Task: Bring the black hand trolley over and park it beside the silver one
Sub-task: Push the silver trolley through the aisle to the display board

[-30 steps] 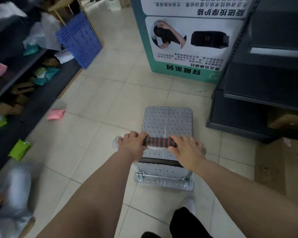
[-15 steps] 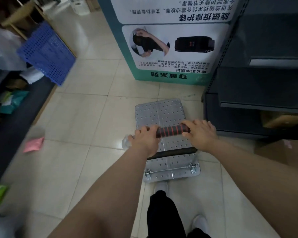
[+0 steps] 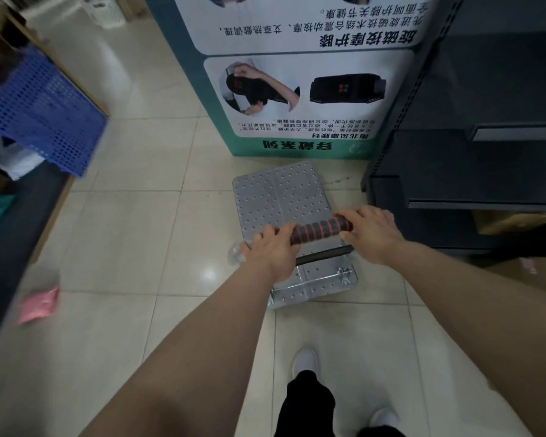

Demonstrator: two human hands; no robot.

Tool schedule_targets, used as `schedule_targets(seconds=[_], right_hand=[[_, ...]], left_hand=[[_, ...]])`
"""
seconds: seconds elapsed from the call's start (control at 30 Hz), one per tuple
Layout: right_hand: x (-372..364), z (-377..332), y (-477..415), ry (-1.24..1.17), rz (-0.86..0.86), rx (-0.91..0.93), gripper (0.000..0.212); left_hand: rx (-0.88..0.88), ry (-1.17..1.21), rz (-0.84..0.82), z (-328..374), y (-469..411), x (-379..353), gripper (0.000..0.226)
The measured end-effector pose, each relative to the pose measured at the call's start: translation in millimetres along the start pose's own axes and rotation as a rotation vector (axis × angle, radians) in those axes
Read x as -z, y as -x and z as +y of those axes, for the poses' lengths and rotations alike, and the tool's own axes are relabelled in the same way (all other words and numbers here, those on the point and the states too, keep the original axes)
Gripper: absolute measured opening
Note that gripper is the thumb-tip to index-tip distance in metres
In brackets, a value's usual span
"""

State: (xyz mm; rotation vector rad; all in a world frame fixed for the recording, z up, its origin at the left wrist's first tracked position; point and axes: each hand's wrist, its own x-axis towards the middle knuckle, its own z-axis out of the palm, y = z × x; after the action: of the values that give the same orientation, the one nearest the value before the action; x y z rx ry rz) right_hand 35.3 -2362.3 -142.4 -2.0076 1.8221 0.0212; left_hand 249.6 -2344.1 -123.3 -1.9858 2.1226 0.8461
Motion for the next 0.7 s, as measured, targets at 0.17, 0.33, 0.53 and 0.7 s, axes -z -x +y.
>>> schedule_targets(seconds=[0.17,0.33,0.53,0.7], right_hand=[[-2.8,-9.9,3.8,0.023,-0.018,0.016,0.04],[-0.8,-20.0,-4.2,-0.006,-0.028,-0.019,0.037],[1.9,-21.8,-4.3,0.067,0.015,-0.024,0.047],[3.6,-22.1,16.2,0.017,0.115,-0.091,0.069]], left_hand=[[0.006,-0.045,-0.011,-7.4,3.0,4.3,0.038],[0.015,-0.054,-0.028,-11.8,-4.0,14.4,0.035],[0.015,-0.051,0.013,-10.2,-4.9,10.8,0.046],[-0.138,-0.163,0.168,12.7,-5.8,18.0,0.056]])
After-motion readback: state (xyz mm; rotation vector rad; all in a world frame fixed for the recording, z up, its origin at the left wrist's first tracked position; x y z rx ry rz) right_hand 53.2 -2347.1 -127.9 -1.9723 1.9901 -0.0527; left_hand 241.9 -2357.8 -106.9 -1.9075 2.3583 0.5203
